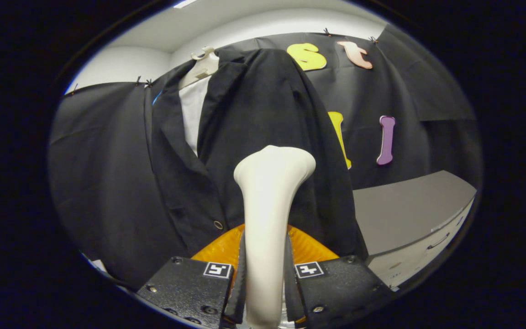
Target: Iron the clothes twice with a garment steamer, once on the left side and once on the right side.
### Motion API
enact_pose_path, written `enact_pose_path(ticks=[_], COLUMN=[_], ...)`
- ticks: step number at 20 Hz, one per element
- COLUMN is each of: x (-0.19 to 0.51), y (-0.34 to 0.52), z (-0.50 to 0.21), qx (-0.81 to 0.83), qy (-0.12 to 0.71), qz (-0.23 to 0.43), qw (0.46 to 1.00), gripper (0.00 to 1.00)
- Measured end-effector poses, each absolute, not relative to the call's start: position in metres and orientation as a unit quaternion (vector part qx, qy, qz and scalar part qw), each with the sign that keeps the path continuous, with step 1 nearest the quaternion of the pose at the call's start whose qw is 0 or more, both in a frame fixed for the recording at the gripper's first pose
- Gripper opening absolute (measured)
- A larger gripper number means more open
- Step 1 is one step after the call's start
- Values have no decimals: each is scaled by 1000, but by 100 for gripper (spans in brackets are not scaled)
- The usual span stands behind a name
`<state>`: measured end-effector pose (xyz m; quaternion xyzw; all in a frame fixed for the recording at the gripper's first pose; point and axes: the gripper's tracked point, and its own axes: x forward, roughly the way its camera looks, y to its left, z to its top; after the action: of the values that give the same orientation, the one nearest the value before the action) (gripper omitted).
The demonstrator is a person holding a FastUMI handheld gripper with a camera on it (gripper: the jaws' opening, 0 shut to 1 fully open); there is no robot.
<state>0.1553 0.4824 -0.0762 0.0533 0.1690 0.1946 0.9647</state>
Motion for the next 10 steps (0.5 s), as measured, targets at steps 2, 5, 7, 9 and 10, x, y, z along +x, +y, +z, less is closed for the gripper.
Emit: enact_pose_path(ticks=[2, 5, 7, 9, 10], x=[150, 138, 135, 133, 134], y=[482, 484, 486, 487, 487], z=[-91, -120, -134, -143, -149], qx=[50, 43, 42, 39, 37], qy=[184, 217, 234, 244, 248], qz=[194, 198, 199, 198, 197], qw=[962, 955, 951, 949, 948], gripper=[37, 37, 37, 37, 37])
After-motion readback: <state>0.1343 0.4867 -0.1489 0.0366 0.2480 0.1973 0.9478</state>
